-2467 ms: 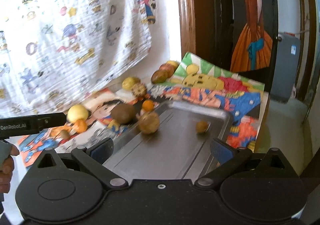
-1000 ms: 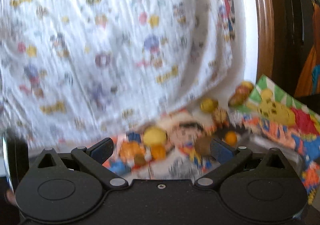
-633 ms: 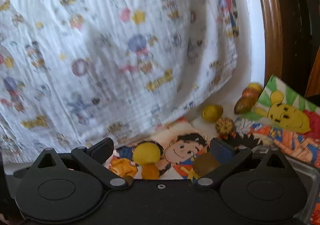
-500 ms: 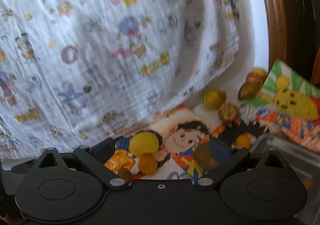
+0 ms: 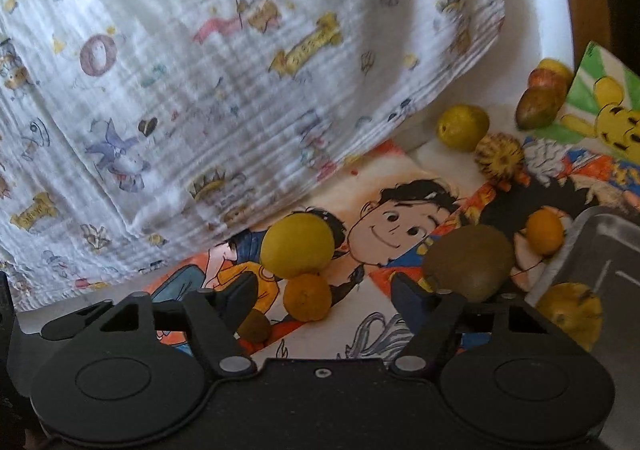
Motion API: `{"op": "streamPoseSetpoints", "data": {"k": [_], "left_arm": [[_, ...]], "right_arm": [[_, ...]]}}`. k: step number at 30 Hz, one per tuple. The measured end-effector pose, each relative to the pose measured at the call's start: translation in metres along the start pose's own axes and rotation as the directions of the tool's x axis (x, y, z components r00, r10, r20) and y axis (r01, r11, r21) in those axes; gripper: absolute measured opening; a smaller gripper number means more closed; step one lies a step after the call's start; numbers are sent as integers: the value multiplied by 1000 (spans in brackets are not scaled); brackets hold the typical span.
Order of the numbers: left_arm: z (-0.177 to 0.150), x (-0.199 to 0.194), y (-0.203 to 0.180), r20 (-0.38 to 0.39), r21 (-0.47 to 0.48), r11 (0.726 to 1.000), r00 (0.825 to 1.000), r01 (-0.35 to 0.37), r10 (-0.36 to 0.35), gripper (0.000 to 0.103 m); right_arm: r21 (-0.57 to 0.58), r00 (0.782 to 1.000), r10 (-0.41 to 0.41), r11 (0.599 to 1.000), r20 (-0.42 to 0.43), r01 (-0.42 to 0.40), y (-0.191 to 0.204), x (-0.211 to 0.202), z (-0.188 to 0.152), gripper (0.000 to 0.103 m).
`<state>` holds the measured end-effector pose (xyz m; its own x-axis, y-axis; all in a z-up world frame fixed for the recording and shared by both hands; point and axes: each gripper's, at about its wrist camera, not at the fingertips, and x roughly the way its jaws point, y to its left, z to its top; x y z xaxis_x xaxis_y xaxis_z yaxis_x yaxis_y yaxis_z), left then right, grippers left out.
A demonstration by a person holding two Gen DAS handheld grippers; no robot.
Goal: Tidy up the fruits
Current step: 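Move the right tool to a small orange while the left tool reaches a small brown fruit, then close the right gripper on the orange while the left gripper closes on the brown fruit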
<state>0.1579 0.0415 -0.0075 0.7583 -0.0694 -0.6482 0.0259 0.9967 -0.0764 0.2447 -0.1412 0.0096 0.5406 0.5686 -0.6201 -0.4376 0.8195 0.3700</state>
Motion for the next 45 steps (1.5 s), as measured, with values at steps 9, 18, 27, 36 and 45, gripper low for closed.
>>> {"op": "streamPoseSetpoints", "data": {"k": [9,18,27,36,45], "left_arm": [[0,13,1,-15,-17,999,999,43,-43,66],[1,20,0,-22,-32,997,997,68,-68,55],[2,23,1,-25,-44,995,995,93,-94,37],[1,22,1,-31,-52,993,994,107,-108,31],[-1,16,5,-29,-74,993,995,90,-92,31]], "right_arm": [[32,998,19,999,-61,-17,-4,29,2,61],[53,996,33,998,-82,-29,-4,45,2,55],[80,994,45,996,-99,-38,-3,54,0,46],[96,992,78,993,-98,-69,-2,58,-1,37],[110,993,80,991,-81,-71,-4,51,-5,36]]}}
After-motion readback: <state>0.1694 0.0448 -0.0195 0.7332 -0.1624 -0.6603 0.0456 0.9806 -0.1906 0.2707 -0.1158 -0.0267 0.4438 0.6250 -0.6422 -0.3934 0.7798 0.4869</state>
